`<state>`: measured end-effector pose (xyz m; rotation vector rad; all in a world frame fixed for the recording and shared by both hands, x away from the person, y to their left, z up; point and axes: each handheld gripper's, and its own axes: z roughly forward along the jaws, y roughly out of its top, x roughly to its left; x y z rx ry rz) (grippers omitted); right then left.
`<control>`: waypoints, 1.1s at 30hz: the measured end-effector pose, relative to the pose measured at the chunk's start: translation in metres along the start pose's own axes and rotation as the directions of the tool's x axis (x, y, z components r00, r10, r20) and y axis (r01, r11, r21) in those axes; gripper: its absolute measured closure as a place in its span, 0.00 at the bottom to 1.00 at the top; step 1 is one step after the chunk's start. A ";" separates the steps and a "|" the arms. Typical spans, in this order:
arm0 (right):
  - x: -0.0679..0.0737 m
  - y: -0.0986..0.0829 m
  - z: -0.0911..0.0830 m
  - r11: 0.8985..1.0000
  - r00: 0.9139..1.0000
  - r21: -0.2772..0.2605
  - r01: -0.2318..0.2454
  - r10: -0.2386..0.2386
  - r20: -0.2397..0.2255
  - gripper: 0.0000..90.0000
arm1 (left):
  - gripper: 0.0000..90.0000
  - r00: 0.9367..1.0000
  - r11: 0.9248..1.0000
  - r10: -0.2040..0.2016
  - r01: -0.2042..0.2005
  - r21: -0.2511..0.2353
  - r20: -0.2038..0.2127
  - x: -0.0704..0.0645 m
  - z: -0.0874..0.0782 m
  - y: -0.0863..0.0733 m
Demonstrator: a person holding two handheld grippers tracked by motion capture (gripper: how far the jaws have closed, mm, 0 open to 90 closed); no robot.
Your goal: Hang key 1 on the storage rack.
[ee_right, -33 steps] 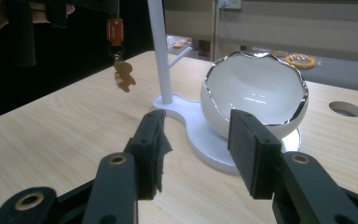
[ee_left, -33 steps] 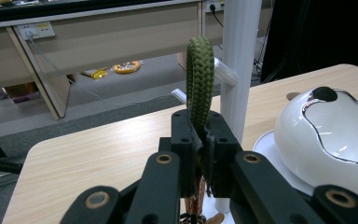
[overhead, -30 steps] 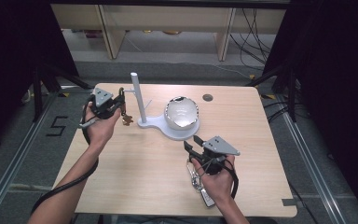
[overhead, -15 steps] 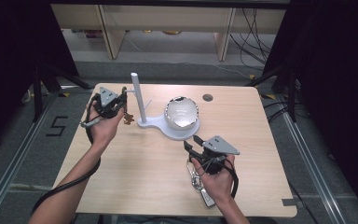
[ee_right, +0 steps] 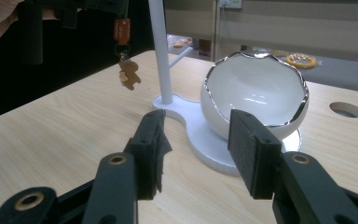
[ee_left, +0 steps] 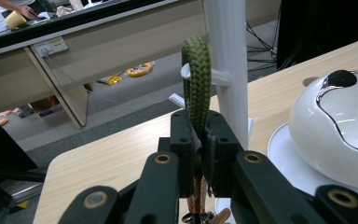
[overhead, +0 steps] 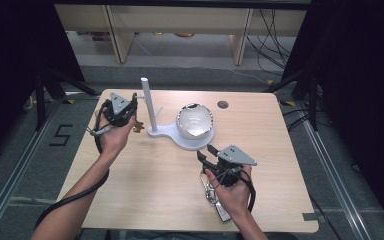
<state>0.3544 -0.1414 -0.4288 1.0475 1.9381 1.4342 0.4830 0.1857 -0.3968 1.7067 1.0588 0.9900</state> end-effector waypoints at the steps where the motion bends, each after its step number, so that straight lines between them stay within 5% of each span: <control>1: 0.000 0.000 0.000 1.000 1.000 0.000 -0.001 0.001 -0.001 0.63 | 0.92 1.000 1.000 0.008 -0.008 0.003 -0.002 0.000 0.000 0.000; 7: 0.002 0.000 0.000 1.000 1.000 0.012 -0.026 0.026 -0.005 0.63 | 0.89 1.000 1.000 0.009 -0.009 0.005 0.005 -0.002 0.002 0.000; 15: 0.000 0.000 0.000 1.000 1.000 0.004 0.000 0.000 -0.002 0.63 | 0.86 0.999 0.999 0.037 -0.037 -0.003 0.031 -0.007 0.005 0.000; 17: 0.003 -0.001 -0.001 0.999 0.999 0.014 -0.047 0.047 -0.009 0.63 | 0.82 0.999 0.999 0.035 -0.035 -0.005 0.038 -0.007 0.004 -0.001; 22: -0.003 0.000 -0.001 1.000 1.000 0.010 -0.015 0.015 0.002 0.62 | 0.69 0.997 1.000 -0.024 0.024 0.002 0.072 -0.006 -0.001 -0.004; 25: -0.004 0.000 -0.003 0.998 0.999 0.022 -0.051 0.051 0.012 0.61 | 0.62 0.995 0.999 -0.042 0.041 0.012 0.092 -0.006 -0.005 -0.007; 33: -0.016 0.002 -0.005 0.999 0.999 0.029 -0.044 0.043 0.028 0.61 | 0.47 0.979 0.990 -0.134 0.127 0.052 0.156 -0.003 -0.024 -0.018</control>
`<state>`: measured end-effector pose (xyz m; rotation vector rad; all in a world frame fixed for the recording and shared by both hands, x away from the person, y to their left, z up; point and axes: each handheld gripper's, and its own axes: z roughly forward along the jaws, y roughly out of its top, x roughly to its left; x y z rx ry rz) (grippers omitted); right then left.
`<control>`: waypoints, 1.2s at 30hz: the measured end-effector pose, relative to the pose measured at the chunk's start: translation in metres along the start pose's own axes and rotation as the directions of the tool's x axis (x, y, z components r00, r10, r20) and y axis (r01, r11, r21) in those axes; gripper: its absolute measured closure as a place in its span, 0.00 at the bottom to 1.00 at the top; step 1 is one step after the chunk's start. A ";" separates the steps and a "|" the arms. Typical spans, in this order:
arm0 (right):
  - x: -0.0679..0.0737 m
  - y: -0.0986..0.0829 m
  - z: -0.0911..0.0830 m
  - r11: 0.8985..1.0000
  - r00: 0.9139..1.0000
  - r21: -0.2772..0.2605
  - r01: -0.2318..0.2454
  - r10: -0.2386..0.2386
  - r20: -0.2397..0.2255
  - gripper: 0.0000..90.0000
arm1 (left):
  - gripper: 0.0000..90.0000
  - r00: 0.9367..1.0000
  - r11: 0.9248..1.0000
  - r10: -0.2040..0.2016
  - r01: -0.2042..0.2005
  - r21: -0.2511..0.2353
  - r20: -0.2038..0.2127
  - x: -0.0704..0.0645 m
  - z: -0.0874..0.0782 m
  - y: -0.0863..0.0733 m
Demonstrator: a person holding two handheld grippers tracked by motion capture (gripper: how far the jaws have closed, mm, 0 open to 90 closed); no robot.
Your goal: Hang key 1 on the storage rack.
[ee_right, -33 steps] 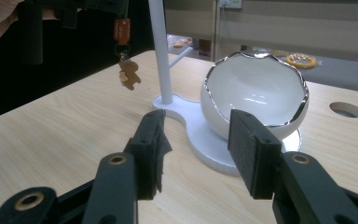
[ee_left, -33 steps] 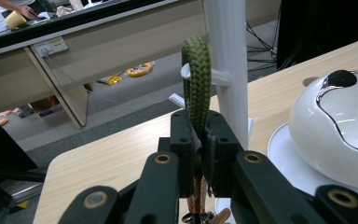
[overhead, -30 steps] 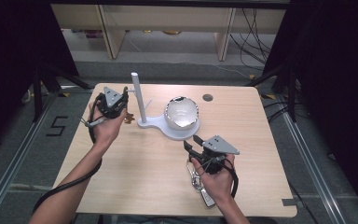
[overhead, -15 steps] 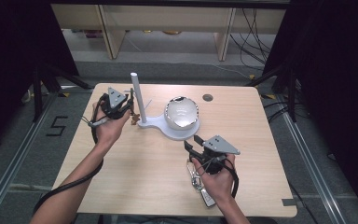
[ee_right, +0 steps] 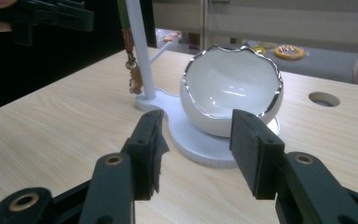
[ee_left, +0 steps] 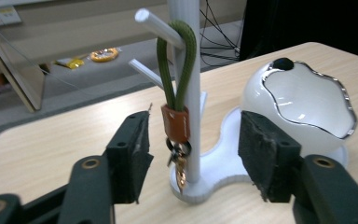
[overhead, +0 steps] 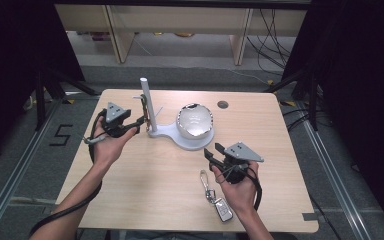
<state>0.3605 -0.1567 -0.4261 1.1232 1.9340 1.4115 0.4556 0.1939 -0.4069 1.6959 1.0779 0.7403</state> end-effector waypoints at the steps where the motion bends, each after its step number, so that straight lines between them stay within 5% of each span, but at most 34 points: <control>1: 0.000 0.000 0.000 1.000 1.000 0.005 -0.003 0.003 0.003 0.61 | 0.46 1.000 1.000 -0.017 0.017 0.001 0.013 0.000 -0.002 -0.002; 8: -0.004 0.000 -0.001 0.999 1.000 0.027 -0.020 0.019 0.019 0.61 | 0.43 0.997 0.998 -0.063 0.062 0.005 0.051 -0.001 -0.016 -0.010; 17: -0.012 -0.004 -0.002 0.998 0.999 0.058 -0.023 0.021 0.031 0.61 | 0.43 0.992 0.998 -0.065 0.068 -0.020 0.112 -0.004 -0.035 -0.025; 18: -0.012 -0.005 -0.001 0.997 0.999 0.066 -0.047 0.046 0.017 0.61 | 0.43 0.991 0.997 -0.067 0.070 -0.026 0.113 -0.005 -0.037 -0.028; 20: -0.015 -0.007 0.000 0.997 1.000 0.074 -0.017 0.015 0.022 0.61 | 0.43 0.992 0.997 -0.063 0.066 -0.028 0.111 -0.006 -0.041 -0.032; 21: -0.014 -0.008 -0.001 0.995 0.998 0.084 -0.059 0.057 0.015 0.61 | 0.43 0.992 0.997 -0.065 0.068 -0.031 0.110 -0.006 -0.042 -0.033; 30: -0.022 -0.013 -0.001 0.991 0.999 0.123 -0.047 0.044 0.025 0.61 | 0.41 0.991 0.994 -0.100 0.102 -0.029 0.089 -0.006 -0.051 -0.051; 36: -0.025 -0.017 -0.002 0.984 0.997 0.155 -0.082 0.079 0.025 0.61 | 0.41 0.988 0.992 -0.124 0.127 -0.027 0.087 -0.006 -0.052 -0.057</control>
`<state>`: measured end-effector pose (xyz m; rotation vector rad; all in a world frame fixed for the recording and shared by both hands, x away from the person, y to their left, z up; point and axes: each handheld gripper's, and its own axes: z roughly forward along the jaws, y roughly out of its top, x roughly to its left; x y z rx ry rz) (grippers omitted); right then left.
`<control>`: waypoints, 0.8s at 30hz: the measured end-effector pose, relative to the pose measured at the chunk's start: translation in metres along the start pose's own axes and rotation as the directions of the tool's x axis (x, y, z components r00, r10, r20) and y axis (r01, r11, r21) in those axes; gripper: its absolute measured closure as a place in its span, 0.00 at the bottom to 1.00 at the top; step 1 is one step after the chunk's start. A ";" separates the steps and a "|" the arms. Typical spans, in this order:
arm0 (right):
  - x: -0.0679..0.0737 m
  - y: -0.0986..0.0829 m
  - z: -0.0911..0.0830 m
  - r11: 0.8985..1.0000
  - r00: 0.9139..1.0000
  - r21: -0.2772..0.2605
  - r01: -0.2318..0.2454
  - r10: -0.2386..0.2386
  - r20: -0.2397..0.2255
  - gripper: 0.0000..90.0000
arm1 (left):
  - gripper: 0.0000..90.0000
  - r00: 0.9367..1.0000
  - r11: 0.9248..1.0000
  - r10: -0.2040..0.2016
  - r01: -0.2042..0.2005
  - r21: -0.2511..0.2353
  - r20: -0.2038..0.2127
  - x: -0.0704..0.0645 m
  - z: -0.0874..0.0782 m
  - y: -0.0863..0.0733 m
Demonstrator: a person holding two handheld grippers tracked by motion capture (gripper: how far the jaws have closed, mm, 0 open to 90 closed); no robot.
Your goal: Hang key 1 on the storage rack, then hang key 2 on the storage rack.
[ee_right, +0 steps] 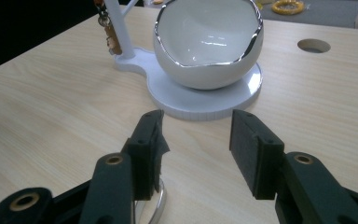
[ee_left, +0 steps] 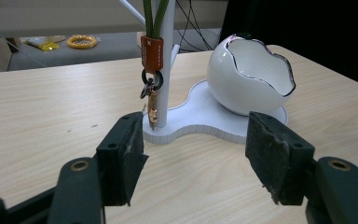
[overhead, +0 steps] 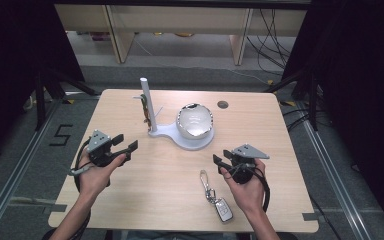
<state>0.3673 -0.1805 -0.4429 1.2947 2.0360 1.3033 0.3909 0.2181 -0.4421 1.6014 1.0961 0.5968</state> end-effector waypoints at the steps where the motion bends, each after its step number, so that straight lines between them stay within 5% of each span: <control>1: -0.001 0.000 0.000 1.000 1.000 -0.001 0.017 -0.017 0.000 0.61 | 0.41 1.000 1.000 0.003 -0.003 0.004 -0.004 0.000 -0.001 0.000; 6: -0.001 -0.002 -0.002 1.000 1.000 0.018 -0.018 0.018 0.012 0.62 | 0.41 1.000 1.000 0.002 -0.002 0.013 -0.006 0.000 -0.003 -0.001; 12: -0.007 0.000 -0.004 0.999 1.000 0.034 0.004 -0.005 0.014 0.63 | 0.41 1.000 1.000 -0.002 0.002 0.023 0.000 0.000 -0.003 -0.001; 18: -0.006 0.000 -0.006 0.994 1.000 0.108 -0.021 0.020 0.006 0.69 | 0.41 1.000 1.000 0.004 -0.004 0.024 0.010 -0.003 -0.003 -0.002; 22: -0.006 0.000 -0.004 0.974 1.000 0.224 -0.022 0.026 -0.012 0.74 | 0.41 1.000 1.000 0.004 -0.004 0.023 0.014 -0.005 -0.005 -0.001; 24: -0.004 0.000 -0.003 0.945 0.999 0.326 -0.035 0.043 -0.016 0.77 | 0.41 1.000 1.000 0.005 -0.005 0.021 0.013 -0.005 -0.005 -0.001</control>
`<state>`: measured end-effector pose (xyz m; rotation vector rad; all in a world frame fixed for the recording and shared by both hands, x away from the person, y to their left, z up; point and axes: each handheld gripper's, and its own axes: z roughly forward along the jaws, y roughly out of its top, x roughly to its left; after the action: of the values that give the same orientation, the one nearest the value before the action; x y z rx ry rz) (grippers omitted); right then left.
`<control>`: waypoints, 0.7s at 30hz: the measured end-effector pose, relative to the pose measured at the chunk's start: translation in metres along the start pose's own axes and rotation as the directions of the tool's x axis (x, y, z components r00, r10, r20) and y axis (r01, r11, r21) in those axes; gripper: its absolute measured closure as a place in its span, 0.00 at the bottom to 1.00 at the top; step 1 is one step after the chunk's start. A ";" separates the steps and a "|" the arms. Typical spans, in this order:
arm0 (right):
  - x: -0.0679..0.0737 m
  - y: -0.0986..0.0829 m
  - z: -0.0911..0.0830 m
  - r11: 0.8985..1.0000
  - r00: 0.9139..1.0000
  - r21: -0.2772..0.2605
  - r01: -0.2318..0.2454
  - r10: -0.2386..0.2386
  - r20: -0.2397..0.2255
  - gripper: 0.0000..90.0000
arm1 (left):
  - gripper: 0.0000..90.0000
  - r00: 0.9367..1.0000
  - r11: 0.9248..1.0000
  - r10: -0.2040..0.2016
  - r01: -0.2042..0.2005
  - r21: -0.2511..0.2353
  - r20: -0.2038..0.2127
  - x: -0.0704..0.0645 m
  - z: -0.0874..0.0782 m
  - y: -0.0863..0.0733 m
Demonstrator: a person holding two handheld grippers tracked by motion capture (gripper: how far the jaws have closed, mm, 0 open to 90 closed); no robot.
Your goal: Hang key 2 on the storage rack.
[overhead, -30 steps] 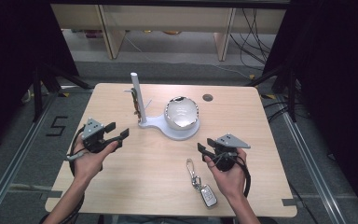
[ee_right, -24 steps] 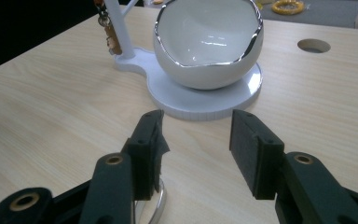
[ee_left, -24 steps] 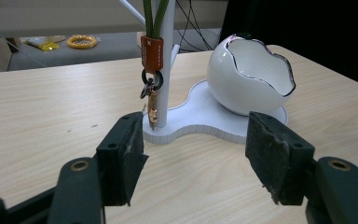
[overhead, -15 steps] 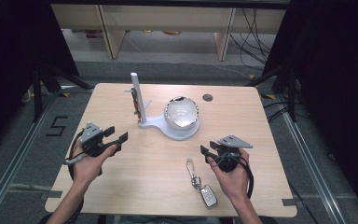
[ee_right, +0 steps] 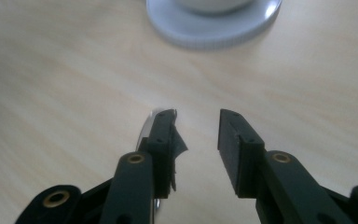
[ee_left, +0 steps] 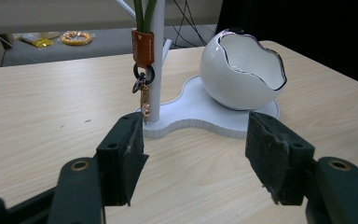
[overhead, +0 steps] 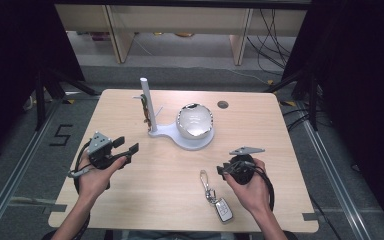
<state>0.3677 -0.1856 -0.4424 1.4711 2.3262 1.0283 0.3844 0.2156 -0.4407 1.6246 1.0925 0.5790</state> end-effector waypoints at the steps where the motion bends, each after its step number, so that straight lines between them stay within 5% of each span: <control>1: 0.000 0.000 0.000 1.000 1.000 0.018 0.006 -0.006 -0.002 0.79 | 0.41 1.000 1.000 0.001 -0.001 0.000 -0.002 0.000 0.000 0.000; 8: -0.005 -0.002 0.007 0.981 1.000 0.194 -0.001 0.002 -0.007 0.85 | 0.41 1.000 1.000 0.008 -0.009 0.012 0.009 -0.004 0.002 -0.002; 10: -0.004 -0.004 0.013 0.961 0.999 0.276 -0.031 0.028 0.016 0.86 | 0.41 1.000 1.000 0.012 -0.013 0.017 0.015 -0.004 0.002 -0.003; 13: 0.003 -0.006 0.019 0.943 0.998 0.327 -0.061 0.058 0.019 0.86 | 0.41 1.000 1.000 0.017 -0.017 0.016 0.024 -0.004 0.001 -0.003; 14: 0.001 -0.006 0.021 0.946 0.999 0.321 -0.032 0.032 0.006 0.86 | 0.41 1.000 1.000 0.020 -0.021 0.020 0.020 -0.004 0.000 -0.003; 15: 0.003 -0.006 0.022 0.938 0.998 0.340 -0.062 0.059 0.020 0.85 | 0.41 1.000 1.000 0.018 -0.019 0.015 0.020 -0.004 0.000 -0.003; 16: 0.008 -0.005 0.023 0.920 0.993 0.375 -0.115 0.113 0.028 0.85 | 0.41 1.000 1.000 0.020 -0.021 0.015 0.021 -0.004 -0.001 -0.002; 17: 0.008 -0.005 0.024 0.918 0.995 0.384 -0.103 0.100 0.029 0.84 | 0.41 1.000 1.000 0.016 -0.017 0.007 0.024 -0.004 -0.002 -0.002; 18: 0.014 -0.003 0.025 0.902 0.989 0.406 -0.145 0.140 0.043 0.83 | 0.41 1.000 1.000 0.022 -0.022 0.012 0.021 -0.004 -0.003 -0.002; 19: 0.011 -0.003 0.027 0.911 0.996 0.403 -0.093 0.089 0.029 0.82 | 0.41 1.000 1.000 0.021 -0.021 0.011 0.021 -0.004 -0.003 -0.002; 21: 0.013 -0.002 0.029 0.904 0.996 0.419 -0.088 0.087 0.023 0.81 | 0.41 1.000 1.000 0.019 -0.019 0.013 0.020 -0.005 -0.002 -0.003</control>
<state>0.3746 -0.1619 -0.4629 1.7325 2.6148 0.5553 0.3795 0.2129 -0.4416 1.6510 1.0691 0.5677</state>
